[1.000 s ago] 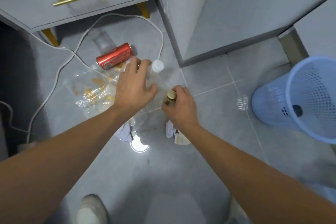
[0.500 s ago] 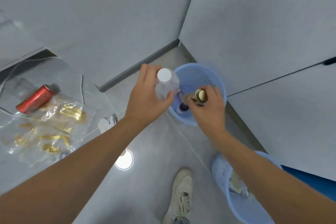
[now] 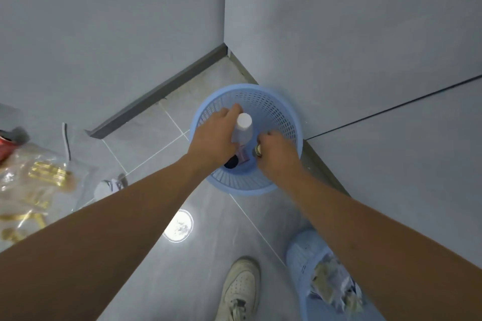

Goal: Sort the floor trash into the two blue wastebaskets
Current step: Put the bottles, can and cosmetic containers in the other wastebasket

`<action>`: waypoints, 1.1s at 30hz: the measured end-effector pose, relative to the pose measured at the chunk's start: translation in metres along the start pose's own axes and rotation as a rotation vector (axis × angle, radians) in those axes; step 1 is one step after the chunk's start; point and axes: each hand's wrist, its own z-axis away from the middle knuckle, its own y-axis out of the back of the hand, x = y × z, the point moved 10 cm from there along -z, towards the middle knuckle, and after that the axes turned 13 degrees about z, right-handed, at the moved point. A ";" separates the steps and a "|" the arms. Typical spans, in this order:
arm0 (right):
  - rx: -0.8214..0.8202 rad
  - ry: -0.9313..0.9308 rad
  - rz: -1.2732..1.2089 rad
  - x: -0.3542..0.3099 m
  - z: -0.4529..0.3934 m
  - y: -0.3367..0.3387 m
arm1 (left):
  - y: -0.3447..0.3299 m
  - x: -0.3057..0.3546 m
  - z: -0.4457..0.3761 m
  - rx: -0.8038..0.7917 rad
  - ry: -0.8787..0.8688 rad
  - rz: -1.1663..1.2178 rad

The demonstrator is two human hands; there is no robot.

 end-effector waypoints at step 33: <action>0.027 0.289 -0.156 -0.548 0.123 0.041 | 0.369 -0.306 0.460 0.365 0.516 0.027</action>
